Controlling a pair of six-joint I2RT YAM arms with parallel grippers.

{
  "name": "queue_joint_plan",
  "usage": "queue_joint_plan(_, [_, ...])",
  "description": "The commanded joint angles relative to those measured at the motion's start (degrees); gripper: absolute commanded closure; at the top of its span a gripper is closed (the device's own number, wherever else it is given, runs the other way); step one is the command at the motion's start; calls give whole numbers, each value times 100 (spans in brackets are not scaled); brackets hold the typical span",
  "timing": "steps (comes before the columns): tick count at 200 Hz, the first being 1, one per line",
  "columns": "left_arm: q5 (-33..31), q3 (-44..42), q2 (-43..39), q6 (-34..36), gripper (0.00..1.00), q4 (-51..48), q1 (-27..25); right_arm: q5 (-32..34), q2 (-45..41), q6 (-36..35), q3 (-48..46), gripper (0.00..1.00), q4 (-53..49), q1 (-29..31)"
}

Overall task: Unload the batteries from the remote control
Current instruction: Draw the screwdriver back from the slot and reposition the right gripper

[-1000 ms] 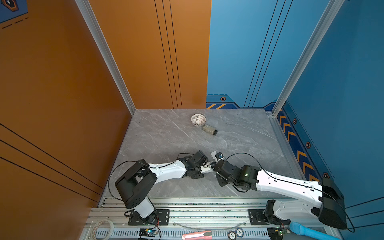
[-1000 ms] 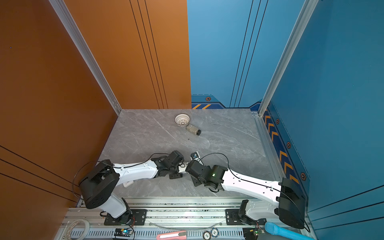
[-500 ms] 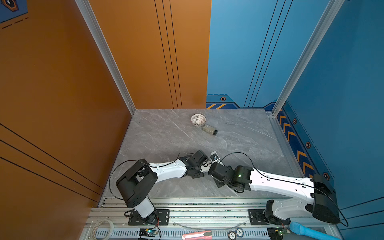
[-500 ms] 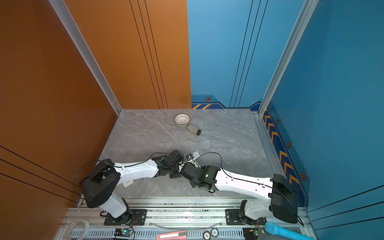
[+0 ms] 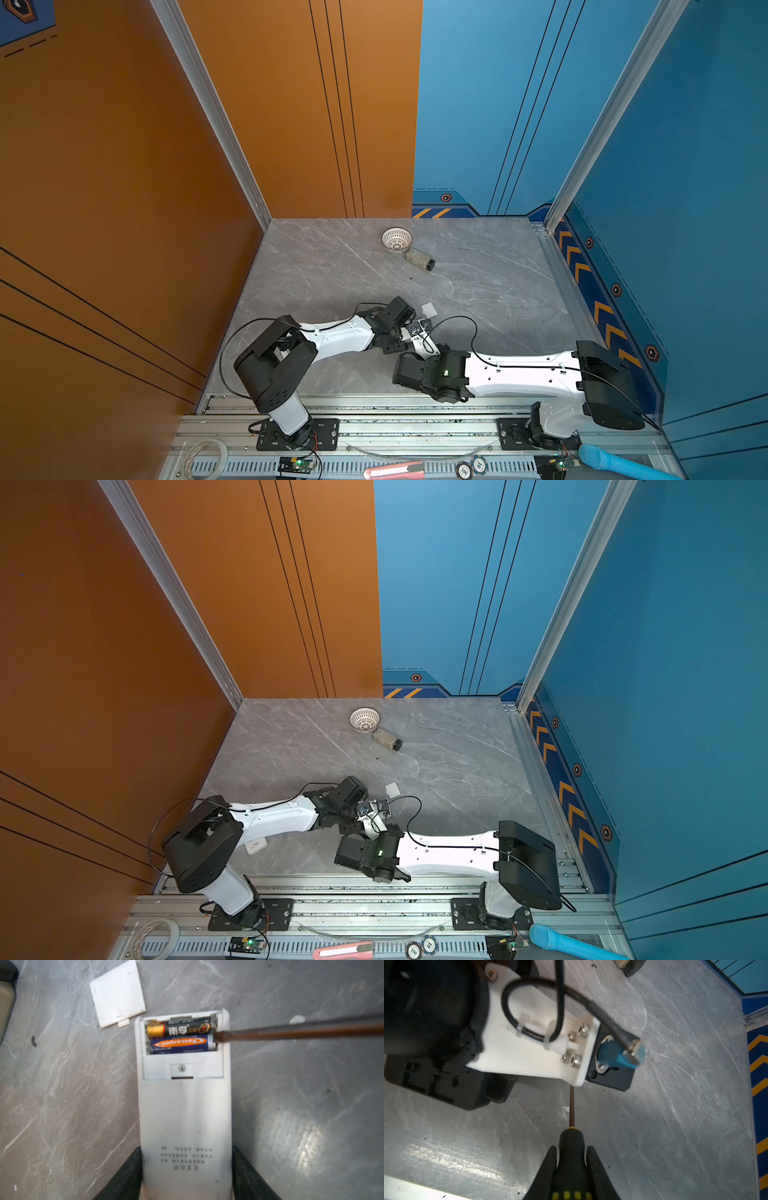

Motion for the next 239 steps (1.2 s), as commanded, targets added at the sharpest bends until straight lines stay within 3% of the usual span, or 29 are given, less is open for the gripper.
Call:
queue_joint_plan(1, [326, -99, 242, 154, 100, -914, 43, 455, 24, 449, -352, 100, -82, -11])
queue_joint_plan(57, [821, 77, 262, 285, 100, -1288, 226, 755, -835, 381, -2002, 100, 2568, -76])
queue_joint_plan(101, [931, 121, 297, 321, 100, -1394, 253, 320, -716, 71, -2183, 100, 3434, -345])
queue_joint_plan(132, [850, 103, 274, 173, 100, -1347, 276, 100, -1238, 5, -2042, 100, 2796, -412])
queue_joint_plan(170, [514, -202, 5, 31, 100, -832, 263, -1087, -2558, -299, -2124, 100, 1783, -864])
queue_joint_plan(197, [355, -277, -69, 24, 100, -660, 211, -2196, -3321, -731, -2131, 100, 1323, -1535])
queue_joint_plan(239, [-194, -401, -63, -3, 100, -279, -10, -3859, -2978, -1624, -1386, 100, 548, -2431])
